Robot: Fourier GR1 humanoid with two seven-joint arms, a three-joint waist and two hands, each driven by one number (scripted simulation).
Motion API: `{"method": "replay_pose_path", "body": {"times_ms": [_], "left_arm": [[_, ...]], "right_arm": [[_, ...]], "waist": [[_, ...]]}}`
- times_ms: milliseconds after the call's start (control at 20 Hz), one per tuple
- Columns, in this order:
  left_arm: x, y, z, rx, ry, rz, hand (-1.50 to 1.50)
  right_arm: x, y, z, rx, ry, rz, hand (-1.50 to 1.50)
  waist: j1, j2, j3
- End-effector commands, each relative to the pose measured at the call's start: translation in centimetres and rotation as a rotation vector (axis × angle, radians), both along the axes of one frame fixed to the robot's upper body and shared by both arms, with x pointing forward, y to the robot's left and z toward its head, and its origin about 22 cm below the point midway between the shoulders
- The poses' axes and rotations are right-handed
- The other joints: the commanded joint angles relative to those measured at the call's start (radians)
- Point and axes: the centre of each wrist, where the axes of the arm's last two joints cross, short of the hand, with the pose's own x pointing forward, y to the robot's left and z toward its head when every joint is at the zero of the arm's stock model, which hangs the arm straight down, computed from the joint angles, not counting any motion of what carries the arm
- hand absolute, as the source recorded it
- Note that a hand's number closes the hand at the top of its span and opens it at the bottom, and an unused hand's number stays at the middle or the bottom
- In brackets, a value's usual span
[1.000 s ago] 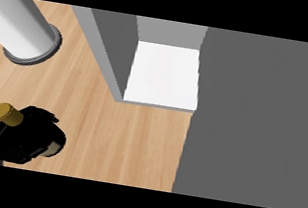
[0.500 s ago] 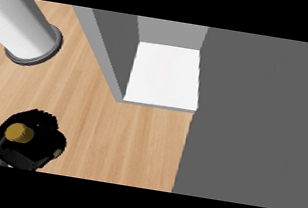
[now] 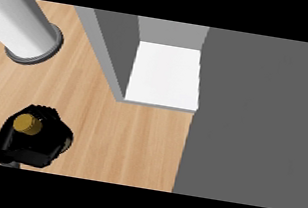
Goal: Pick up the wine, place it into the cabinet and close the cabinet
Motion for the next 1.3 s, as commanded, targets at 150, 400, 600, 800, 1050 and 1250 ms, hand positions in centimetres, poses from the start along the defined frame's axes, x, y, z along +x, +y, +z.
{"method": "replay_pose_path", "body": {"times_ms": [150,400,600,800,1050,1250], "left_arm": [[-1.0,-2.8,4.3,0.018,-0.154,0.084,1.50],[0.4,-5.7,6.0,-0.076,-0.138,-0.036,1.50],[-0.2,-5.7,10.3,-0.084,-0.130,-0.099,1.50],[0.0,-9.1,13.3,-0.070,-0.116,-0.097,1.50],[0.7,-12.0,15.5,-0.059,-0.085,-0.146,1.50],[0.9,-15.4,16.9,-0.087,-0.123,-0.199,1.50]], "right_arm": [[-3.4,-0.7,1.1,0.052,-0.046,0.048,-1.50],[-3.4,-0.3,1.5,0.052,-0.037,0.051,-1.50],[-0.7,-0.8,1.0,0.054,-0.046,0.052,-1.50],[-3.1,-0.6,1.3,0.042,-0.026,0.067,-1.50],[-1.6,-1.4,0.9,0.053,-0.026,0.059,-1.50],[-2.3,-1.1,0.0,0.071,-0.041,0.040,-1.50]], "waist": [[0.007,-0.004,0.000],[-0.001,0.001,-0.001],[0.006,0.002,-0.001],[-0.002,0.001,-0.001],[-0.004,0.003,-0.001],[-0.009,0.003,-0.001]]}}
